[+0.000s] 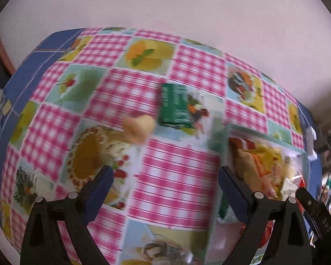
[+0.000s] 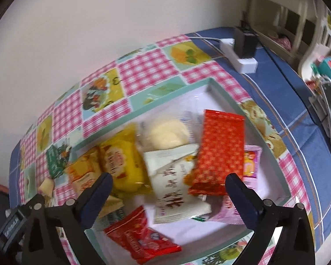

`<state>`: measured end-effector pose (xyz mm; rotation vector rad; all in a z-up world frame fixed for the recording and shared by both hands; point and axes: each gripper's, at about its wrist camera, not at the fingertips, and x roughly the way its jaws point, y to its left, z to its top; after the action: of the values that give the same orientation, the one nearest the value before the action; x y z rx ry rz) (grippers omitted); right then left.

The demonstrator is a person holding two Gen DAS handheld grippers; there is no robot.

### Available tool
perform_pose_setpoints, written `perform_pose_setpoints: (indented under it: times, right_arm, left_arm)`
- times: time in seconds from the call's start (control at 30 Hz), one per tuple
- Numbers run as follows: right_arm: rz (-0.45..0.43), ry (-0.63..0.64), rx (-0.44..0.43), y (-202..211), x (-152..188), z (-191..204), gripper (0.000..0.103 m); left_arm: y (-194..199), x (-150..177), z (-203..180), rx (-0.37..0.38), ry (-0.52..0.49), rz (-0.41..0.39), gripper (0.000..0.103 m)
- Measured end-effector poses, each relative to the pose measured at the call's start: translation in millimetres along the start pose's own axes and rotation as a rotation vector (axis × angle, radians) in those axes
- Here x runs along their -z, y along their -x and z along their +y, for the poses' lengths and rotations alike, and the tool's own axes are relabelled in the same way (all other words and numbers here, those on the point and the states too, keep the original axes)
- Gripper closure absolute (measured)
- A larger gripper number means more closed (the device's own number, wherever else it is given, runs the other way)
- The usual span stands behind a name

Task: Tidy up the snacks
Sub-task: 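Move both grippers back toward the Swiss roll and green pack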

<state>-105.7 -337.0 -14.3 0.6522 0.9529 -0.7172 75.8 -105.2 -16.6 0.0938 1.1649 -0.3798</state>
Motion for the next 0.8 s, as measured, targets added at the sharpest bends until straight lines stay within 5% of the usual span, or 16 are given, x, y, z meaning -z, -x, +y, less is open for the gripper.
perform_pose_setpoints:
  times: [0.4,0.8]
  right_arm:
    - [0.007,0.186,-0.091,5.6,20.2,73.8,0.0]
    - [0.041,0.302,-0.081,-6.9,38.1,110.9,0.0]
  left_arm:
    - [5.3,-12.4,66.5,-0.078,0.177,-0.007,0.002]
    - [-6.5,-16.2,101.6,-0.101,0.248,0.043,0.003]
